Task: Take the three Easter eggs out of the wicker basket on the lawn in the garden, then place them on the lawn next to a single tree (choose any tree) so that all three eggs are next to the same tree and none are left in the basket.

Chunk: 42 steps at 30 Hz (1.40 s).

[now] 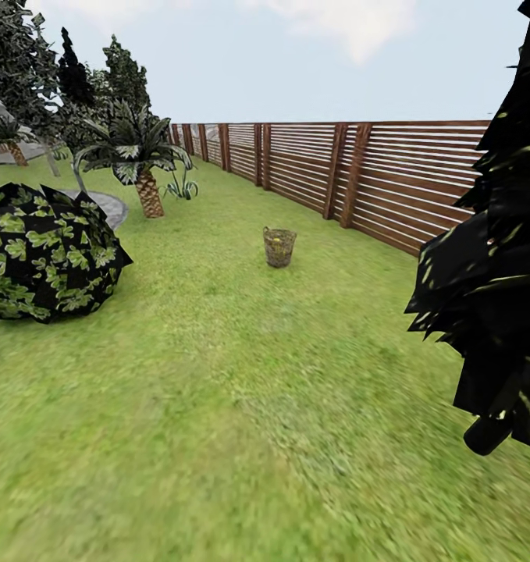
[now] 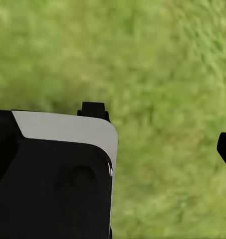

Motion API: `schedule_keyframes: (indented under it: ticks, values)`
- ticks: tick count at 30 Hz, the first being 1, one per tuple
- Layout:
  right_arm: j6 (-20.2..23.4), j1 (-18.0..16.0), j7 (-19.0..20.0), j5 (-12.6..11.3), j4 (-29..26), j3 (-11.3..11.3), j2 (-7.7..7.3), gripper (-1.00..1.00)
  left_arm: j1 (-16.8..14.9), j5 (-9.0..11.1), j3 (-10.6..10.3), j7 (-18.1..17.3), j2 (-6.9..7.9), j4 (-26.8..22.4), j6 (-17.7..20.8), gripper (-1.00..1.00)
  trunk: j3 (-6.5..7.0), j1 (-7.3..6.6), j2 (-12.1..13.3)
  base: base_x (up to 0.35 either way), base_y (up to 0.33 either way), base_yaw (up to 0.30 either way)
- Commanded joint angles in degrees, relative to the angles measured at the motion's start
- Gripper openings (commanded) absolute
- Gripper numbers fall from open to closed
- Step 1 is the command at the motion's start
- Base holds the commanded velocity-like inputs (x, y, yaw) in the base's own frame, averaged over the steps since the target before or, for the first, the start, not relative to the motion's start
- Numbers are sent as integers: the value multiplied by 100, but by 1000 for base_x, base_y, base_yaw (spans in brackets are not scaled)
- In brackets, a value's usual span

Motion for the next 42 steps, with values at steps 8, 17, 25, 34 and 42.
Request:
schedule_keyframes:
  ticks: [8, 17, 25, 34, 42]
  values:
    - [-38, -10, -26, 48, 27, 1, 0, 100, -7, 60, -2, -4, 2, 11, 5, 100, 68, 0, -3, 0, 0, 0]
    - [-42, -10, -26, 52, 27, 2, 0, 100, -7, 60, -1, -4, 2, 11, 5, 100, 111, 0, -3, 0, 0, 0]
    - [-40, -11, -26, 62, 27, 2, 0, 100, -7, 60, -1, -4, 10, 11, 5, 100, 113, 0, -3, 91, 0, 0]
    - [-40, -10, -26, 66, 27, 2, 0, 100, -7, 60, -1, -4, 11, 11, 5, 100, 113, 0, -3, 309, 0, 0]
    - [-41, -10, -26, 62, 27, 2, 0, 100, -7, 60, -1, -4, 11, 11, 5, 100, 113, 0, -3, 323, 0, 0]
